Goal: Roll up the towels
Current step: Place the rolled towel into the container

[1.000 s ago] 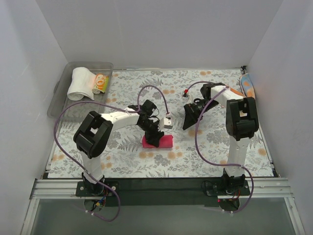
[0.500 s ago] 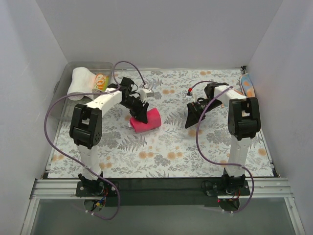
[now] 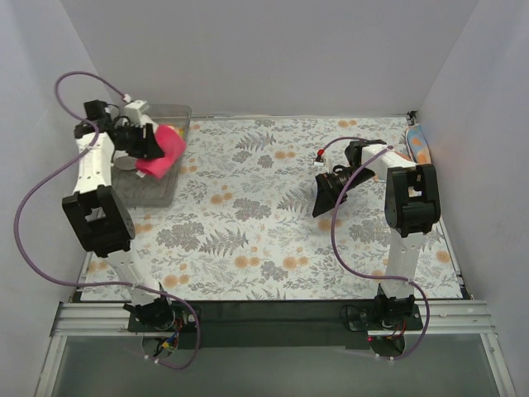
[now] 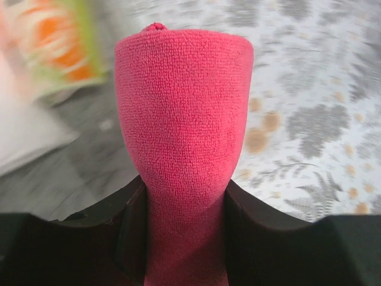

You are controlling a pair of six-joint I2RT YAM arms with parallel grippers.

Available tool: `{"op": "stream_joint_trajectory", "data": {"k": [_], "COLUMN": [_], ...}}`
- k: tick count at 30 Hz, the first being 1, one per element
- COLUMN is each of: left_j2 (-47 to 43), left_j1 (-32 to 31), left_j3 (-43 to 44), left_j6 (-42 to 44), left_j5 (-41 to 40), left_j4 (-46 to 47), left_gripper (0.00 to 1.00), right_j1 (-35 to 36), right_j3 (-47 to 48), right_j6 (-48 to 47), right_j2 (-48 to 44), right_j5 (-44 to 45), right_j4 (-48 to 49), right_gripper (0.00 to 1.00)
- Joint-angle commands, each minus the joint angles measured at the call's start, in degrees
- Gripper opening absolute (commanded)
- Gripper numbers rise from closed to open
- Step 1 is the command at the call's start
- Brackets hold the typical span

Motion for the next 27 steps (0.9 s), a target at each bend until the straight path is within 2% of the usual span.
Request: {"op": "stream_joint_trajectory", "data": {"k": [1,4,8,11,15,19,22,27], "left_j2": [-6.7,-8.1,-10.2,-11.8,-13.3,-12.9,-11.0,-5.9], "left_j1": [6.0,7.0,6.7,3.4,-0.1,-4.1,-5.0,-5.0], "left_j3": [-0.3,-2.5,-9.3,-14.7,-23.8,-27.9,-29.3,-27.8], "left_j6": [-2.7,-4.0,-8.1,-11.6,-10.6,-10.1,-10.6,-13.9], "left_j5": [-8.7,-17.3,-24.5,-38.4,-44.6,-49.6,-50.2,-46.7], "left_j4": [1.0,4.8,12.8,19.8,27.0,32.7,34.9,35.0], "left_gripper": [0.0,0.0,0.0,0.0,0.0,0.0,0.0,0.0], "right_j1": [-0.1,-0.1,-0.1,-0.1,-0.1,-0.1,-0.1,-0.1], "right_j3": [2.3,2.4,2.4,2.3,1.8,1.1,1.0,1.2], "right_j6": [0.2,0.5,0.7,0.9,1.2,1.6,1.9,2.4], "right_j2": [-1.1,-0.7,-0.6,-0.9,-1.4,-2.0,-2.0,-2.3], "right_j5": [-0.3,-0.6,-0.4,0.1,0.6,0.6,0.6,0.7], "right_j4": [-1.2,-1.2,-1.2,-1.2,-1.2,-1.2,-1.2,-1.2], "right_gripper": [0.88,0.88,0.88,0.88,0.88,0.88,0.88,0.89]}}
